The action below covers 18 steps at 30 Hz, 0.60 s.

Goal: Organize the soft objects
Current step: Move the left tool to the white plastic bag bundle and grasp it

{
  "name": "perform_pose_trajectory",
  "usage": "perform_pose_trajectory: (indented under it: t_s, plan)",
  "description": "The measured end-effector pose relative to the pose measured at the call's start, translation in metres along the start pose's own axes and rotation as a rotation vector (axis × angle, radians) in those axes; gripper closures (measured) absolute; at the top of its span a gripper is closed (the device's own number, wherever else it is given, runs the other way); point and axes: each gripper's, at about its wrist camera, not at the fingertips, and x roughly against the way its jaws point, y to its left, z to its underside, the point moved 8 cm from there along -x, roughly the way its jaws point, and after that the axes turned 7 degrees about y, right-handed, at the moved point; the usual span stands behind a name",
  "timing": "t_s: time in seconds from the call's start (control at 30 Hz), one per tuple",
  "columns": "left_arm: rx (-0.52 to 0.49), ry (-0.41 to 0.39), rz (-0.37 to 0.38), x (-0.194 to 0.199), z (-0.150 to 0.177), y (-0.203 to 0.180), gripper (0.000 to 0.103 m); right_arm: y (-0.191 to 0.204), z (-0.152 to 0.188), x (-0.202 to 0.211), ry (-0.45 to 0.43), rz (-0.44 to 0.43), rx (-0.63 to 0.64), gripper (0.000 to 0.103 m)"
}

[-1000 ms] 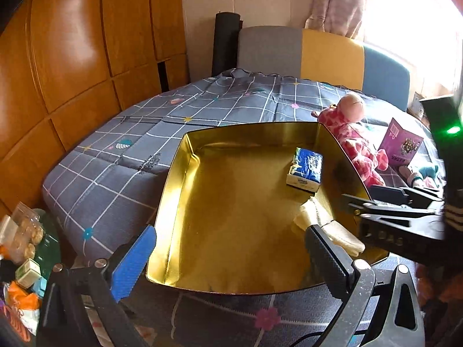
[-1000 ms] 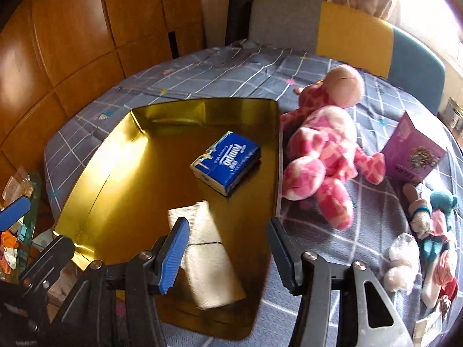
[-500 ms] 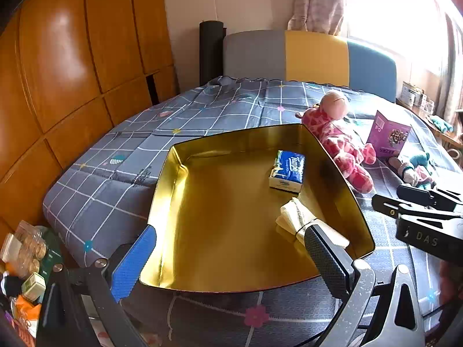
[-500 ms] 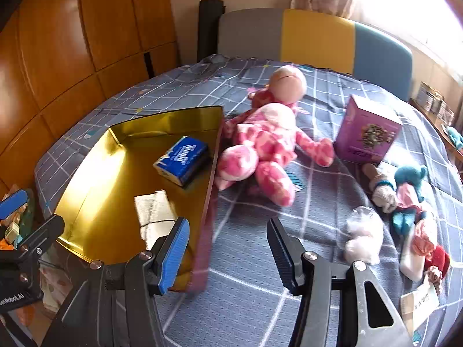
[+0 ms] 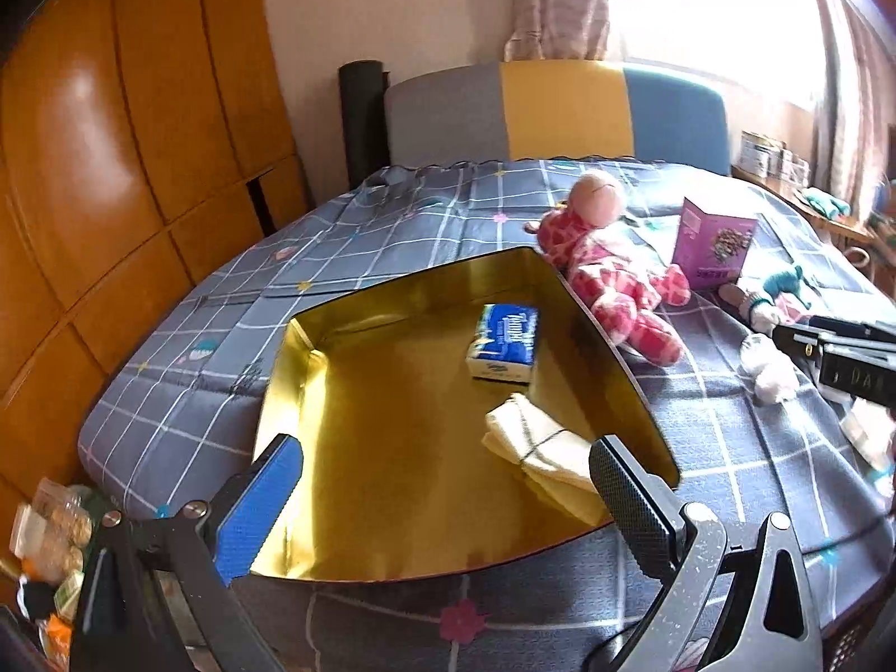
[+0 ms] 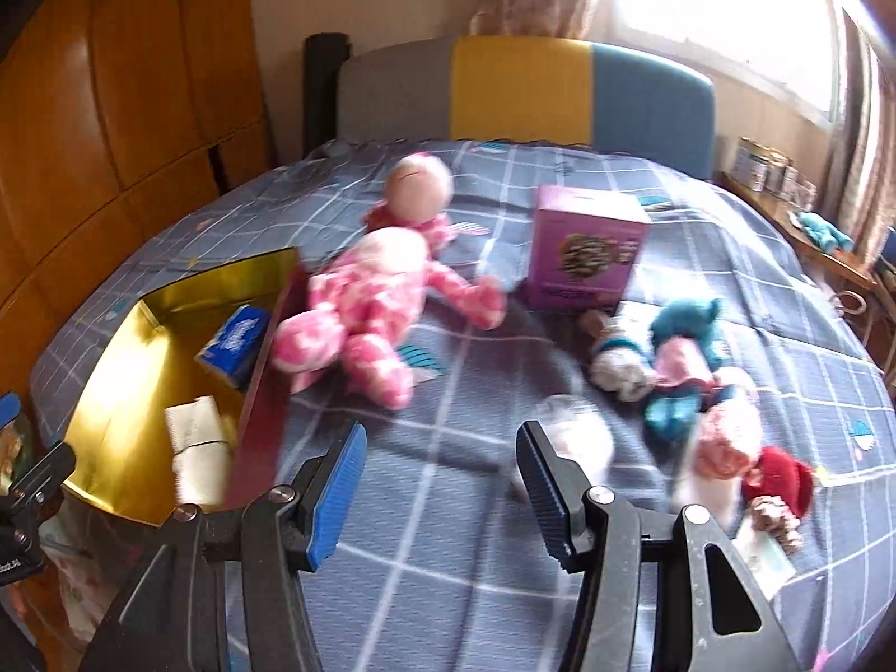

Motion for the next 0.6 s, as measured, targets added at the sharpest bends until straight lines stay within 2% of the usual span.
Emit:
perform_pose_trajectory:
  t_s: [0.17, 0.33, 0.5, 0.6]
  plan:
    - [-0.040, 0.004, 0.076, 0.000, -0.008, -0.024, 0.000, -0.047, -0.005, 0.007, -0.009, 0.068, -0.031, 0.047]
    - [-0.091, 0.006, 0.173, 0.002, -0.021, -0.059, 0.000, -0.118, -0.005, 0.010, 0.000, 0.185, -0.102, 0.047]
    - [-0.163, -0.004, 0.274, 0.004, -0.041, -0.104, 0.000, -0.202, 0.005, 0.008, 0.012, 0.320, -0.250, 0.047]
    - [-0.213, 0.009, 0.319, -0.003, -0.050, -0.136, 0.001, -0.239, 0.020, 0.006, 0.016, 0.319, -0.387, 0.046]
